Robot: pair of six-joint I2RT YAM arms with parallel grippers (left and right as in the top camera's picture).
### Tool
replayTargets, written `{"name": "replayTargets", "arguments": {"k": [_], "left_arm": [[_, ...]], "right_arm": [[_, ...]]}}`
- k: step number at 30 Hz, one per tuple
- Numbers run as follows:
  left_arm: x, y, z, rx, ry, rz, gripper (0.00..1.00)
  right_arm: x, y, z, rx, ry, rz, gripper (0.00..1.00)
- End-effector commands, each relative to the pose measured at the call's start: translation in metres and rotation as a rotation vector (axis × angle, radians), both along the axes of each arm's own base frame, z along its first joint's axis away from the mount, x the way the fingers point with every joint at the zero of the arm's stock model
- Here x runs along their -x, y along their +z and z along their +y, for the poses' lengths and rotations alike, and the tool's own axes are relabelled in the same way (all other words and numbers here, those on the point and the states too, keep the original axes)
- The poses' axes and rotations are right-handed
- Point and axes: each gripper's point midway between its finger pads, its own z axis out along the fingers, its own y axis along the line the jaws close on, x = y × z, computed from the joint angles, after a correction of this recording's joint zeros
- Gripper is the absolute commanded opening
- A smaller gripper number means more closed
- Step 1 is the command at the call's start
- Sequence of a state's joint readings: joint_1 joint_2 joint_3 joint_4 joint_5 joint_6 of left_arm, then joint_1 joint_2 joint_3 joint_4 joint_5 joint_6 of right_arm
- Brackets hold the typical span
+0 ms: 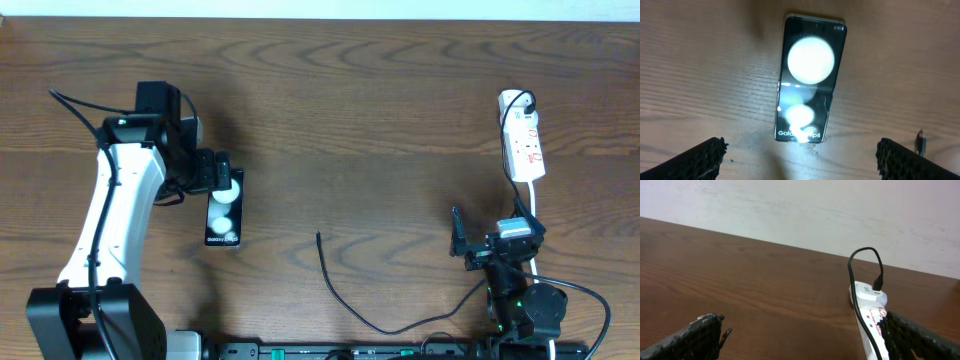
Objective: Plug charger to phone and switch on socket
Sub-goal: 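Move the left gripper over the flip phone and lower onto it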
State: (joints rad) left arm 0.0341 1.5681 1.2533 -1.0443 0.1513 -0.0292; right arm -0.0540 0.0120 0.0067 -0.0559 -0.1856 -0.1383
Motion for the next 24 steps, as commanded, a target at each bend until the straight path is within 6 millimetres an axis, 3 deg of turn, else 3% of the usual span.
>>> {"name": "replayTargets", "arguments": {"k": [1, 12, 24], "left_arm": [[0.001, -0.015, -0.005, -0.026, -0.019, 0.009, 0.98], [-0.005, -0.026, -0.012, -0.059, -0.046, -0.027, 0.98], [0.009, -0.053, -0.008, -0.091, -0.019, 0.069, 0.98]], "right_arm": [[0.0, 0.0, 0.0, -0.013, -0.003, 0.002, 0.99], [0.0, 0.0, 0.0, -0.013, -0.003, 0.002, 0.99], [0.0, 0.0, 0.0, -0.013, -0.003, 0.002, 0.99]]}}
